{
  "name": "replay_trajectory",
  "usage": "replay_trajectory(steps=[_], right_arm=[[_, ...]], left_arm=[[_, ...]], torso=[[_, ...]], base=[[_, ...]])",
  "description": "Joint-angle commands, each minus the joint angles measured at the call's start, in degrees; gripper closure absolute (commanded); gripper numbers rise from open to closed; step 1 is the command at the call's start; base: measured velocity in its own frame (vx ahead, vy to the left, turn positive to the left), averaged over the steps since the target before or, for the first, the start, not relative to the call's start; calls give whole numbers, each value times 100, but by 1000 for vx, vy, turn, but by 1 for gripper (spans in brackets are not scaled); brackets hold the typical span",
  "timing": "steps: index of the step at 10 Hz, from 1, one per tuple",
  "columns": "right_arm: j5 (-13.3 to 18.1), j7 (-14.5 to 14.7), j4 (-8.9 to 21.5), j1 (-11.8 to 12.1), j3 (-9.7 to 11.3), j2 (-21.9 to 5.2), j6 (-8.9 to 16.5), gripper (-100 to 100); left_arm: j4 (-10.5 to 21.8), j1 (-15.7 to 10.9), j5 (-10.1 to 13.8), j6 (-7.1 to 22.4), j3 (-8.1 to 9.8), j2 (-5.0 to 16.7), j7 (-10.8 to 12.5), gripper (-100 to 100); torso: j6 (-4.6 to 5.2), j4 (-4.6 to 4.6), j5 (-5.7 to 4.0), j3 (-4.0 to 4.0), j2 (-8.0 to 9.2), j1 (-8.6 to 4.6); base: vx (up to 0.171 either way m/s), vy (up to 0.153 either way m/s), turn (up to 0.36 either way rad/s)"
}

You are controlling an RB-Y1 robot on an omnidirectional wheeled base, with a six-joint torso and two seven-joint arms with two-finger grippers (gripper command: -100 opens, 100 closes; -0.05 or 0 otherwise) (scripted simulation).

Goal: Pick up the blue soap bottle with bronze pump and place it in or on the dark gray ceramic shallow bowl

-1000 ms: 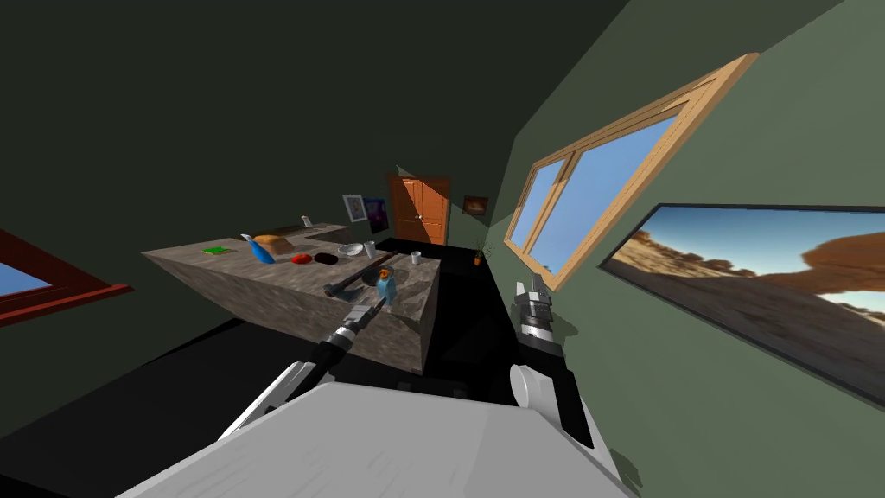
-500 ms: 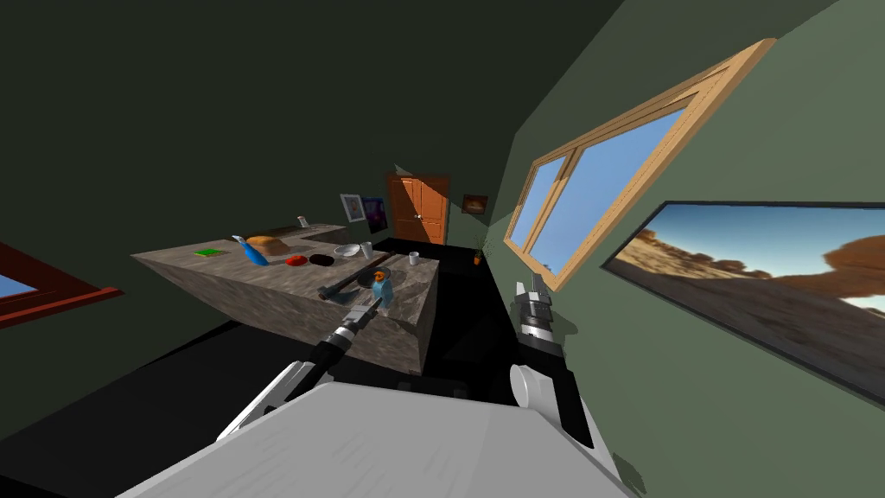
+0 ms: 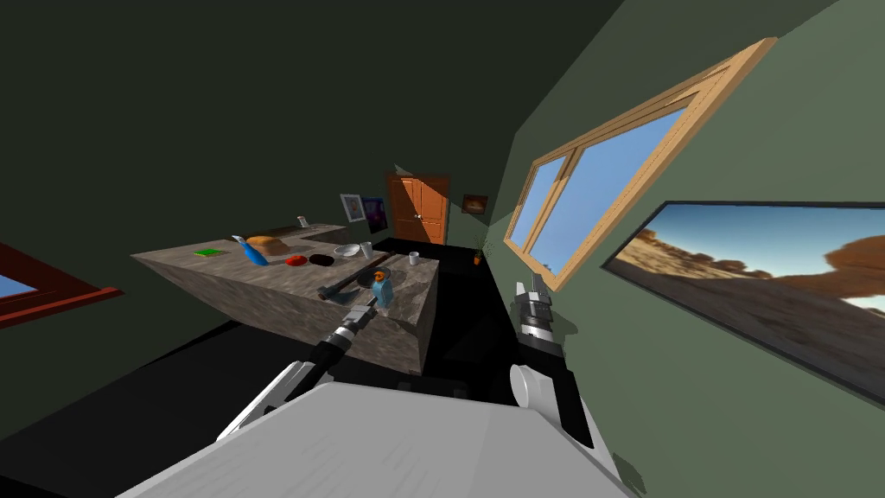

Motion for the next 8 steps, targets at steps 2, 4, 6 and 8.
replay_trajectory(steps=[2, 4, 6, 8], right_arm=[[0, 0, 0, 0, -1, 0, 0, 0], [0, 0, 0, -1, 0, 0, 0, 0], [0, 0, 0, -1, 0, 0, 0, 0], [0, 0, 0, -1, 0, 0, 0, 0]], left_arm=[[-64, 175, 32, 70, 246, 81, 14, -100], [-147, 372, 47, 132, 490, 170, 16, -100], [-226, 550, 38, 166, 662, 241, 0, -100], [-330, 755, -11, 192, 755, 306, -32, -100]], torso=[[-6, 3, 0, 10, 20, 7], [-3, 9, 3, 26, 46, 17], [-3, 11, 3, 30, 52, 13], [0, 7, 1, 17, 28, 1]], base=[[-84, 19, 180], [-130, 47, 137], [-105, 22, 133], [-33, 2, 20]])
